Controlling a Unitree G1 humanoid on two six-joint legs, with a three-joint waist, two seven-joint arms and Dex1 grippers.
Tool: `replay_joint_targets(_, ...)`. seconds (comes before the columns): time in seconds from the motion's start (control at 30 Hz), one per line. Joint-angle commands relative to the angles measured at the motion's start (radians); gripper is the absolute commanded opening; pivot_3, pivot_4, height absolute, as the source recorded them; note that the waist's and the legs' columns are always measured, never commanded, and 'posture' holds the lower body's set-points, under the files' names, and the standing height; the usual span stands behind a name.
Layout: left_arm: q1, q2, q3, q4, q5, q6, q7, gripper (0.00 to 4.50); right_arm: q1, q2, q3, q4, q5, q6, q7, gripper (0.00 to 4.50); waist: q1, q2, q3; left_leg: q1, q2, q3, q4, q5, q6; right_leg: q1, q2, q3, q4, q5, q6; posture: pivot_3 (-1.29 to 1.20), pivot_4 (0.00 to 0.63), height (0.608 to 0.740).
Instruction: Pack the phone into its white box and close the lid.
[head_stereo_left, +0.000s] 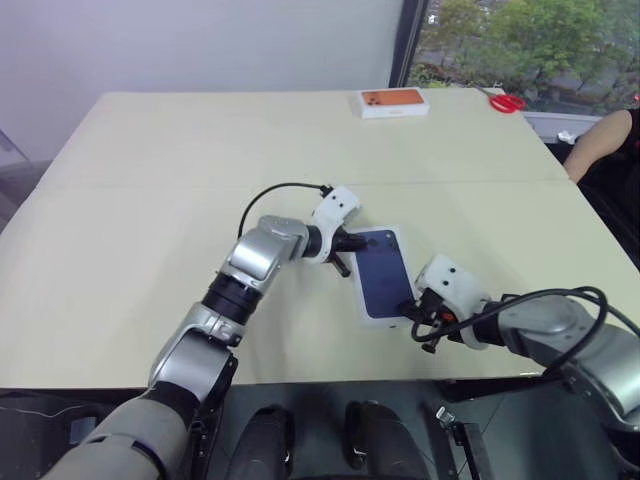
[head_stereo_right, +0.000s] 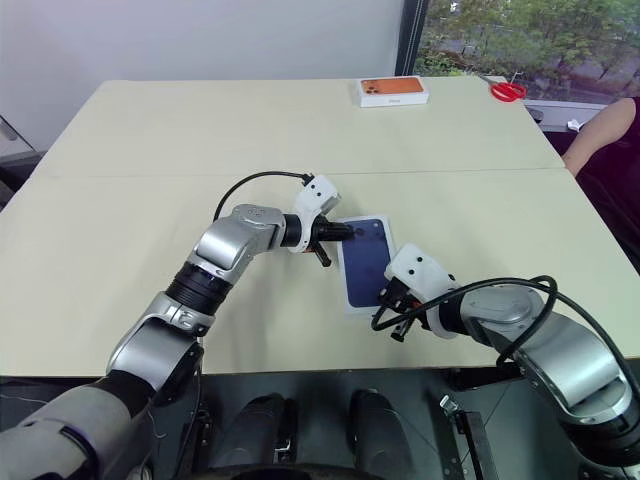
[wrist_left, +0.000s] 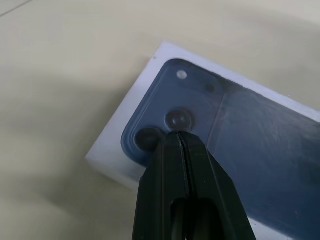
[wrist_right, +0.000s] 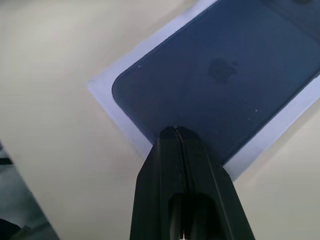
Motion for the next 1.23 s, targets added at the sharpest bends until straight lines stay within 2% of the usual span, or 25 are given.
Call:
replay_joint_targets(0.03, 0.018, 0.021, -0.049, -0.014, 0.033, 0.024, -0.024, 0.00, 0.012, -0.001, 0.028, 0.000, -0.013, 0.038, -0.025, 0.02, 0.000, 0.000, 0.000, 0.002, 0.000, 0.000, 0.000, 0.000, 0.000, 0.002, 0.000, 0.000, -0.001, 0.000, 0.000, 0.00, 0.150, 0.740)
replay_joint_targets(0.13, 0.044, 0.042, -0.084, -0.018, 0.065, 0.010, -0.027, 0.00, 0.014, -0.003, 0.036, 0.004, -0.015, 0.048, -0.038, 0.02, 0.000, -0.001, -0.004, 0.005, 0.000, 0.000, -0.001, -0.001, 0.001, 0.005, 0.000, 0.000, -0.001, -0.001, 0.001, 0.00, 0.150, 0.740)
replay_joint_targets(0.23, 0.058, 0.039, -0.066, -0.025, 0.059, 0.020, -0.016, 0.00, 0.012, -0.001, 0.031, 0.003, -0.013, 0.047, -0.044, 0.02, 0.000, -0.003, -0.007, 0.006, 0.000, 0.000, -0.001, -0.001, 0.002, 0.005, -0.001, 0.000, -0.001, -0.001, 0.001, 0.00, 0.150, 0.740)
replay_joint_targets(0.37, 0.095, 0.021, 0.175, -0.107, -0.064, -0.116, 0.034, 0.00, -0.021, 0.072, -0.066, 0.048, -0.089, -0.102, -0.131, 0.02, -0.005, -0.004, -0.007, 0.005, 0.000, 0.000, -0.001, -0.001, 0.002, 0.005, -0.001, 0.001, -0.001, -0.001, 0.001, 0.00, 0.150, 0.740)
replay_joint_targets(0.47, 0.184, 0.108, 0.284, -0.208, -0.077, -0.259, 0.034, 0.00, -0.044, 0.133, -0.164, 0.128, -0.148, -0.229, -0.195, 0.02, -0.010, -0.004, -0.007, 0.004, 0.001, 0.001, -0.001, -0.001, 0.001, 0.002, -0.001, 0.002, 0.000, -0.001, 0.001, 0.00, 0.150, 0.740)
replay_joint_targets(0.57, 0.271, 0.191, 0.353, -0.272, -0.116, -0.275, 0.006, 0.00, -0.073, 0.183, -0.238, 0.213, -0.135, -0.272, -0.202, 0.02, -0.008, -0.003, -0.007, 0.004, 0.001, 0.001, -0.003, -0.001, 0.001, 0.002, -0.001, 0.002, 0.001, -0.001, 0.001, 0.00, 0.150, 0.740)
replay_joint_targets(0.7, 0.451, 0.320, 0.475, -0.364, -0.155, -0.282, -0.020, 0.00, -0.085, 0.195, -0.318, 0.344, -0.117, -0.380, -0.133, 0.02, -0.001, -0.003, -0.007, 0.005, 0.000, 0.001, -0.003, -0.001, 0.001, 0.003, -0.002, 0.001, 0.000, -0.001, 0.001, 0.00, 0.150, 0.740)
replay_joint_targets(0.8, 0.541, 0.382, 0.540, -0.408, -0.192, -0.273, -0.033, 0.00, -0.084, 0.174, -0.306, 0.396, -0.116, -0.423, -0.068, 0.02, 0.000, -0.003, -0.007, 0.004, 0.000, 0.002, -0.003, -0.001, 0.001, 0.003, -0.003, 0.002, -0.001, -0.001, 0.001, 0.00, 0.150, 0.740)
replay_joint_targets(1.0, 0.646, 0.394, 0.623, -0.479, -0.236, -0.253, 0.028, 0.00, -0.052, 0.157, -0.292, 0.449, -0.106, -0.474, 0.034, 0.02, -0.001, -0.003, -0.007, 0.004, -0.001, 0.001, -0.002, -0.001, 0.002, 0.004, -0.004, 0.001, -0.002, -0.001, 0.001, 0.00, 0.150, 0.740)
replay_joint_targets(1.23, 0.715, 0.418, 0.644, -0.528, -0.253, -0.240, 0.069, 0.00, -0.065, 0.177, -0.275, 0.472, -0.096, -0.481, 0.069, 0.02, -0.005, -0.002, -0.007, 0.005, 0.001, 0.002, -0.003, -0.002, 0.003, 0.003, -0.003, 0.001, -0.001, -0.001, 0.001, 0.00, 0.150, 0.740)
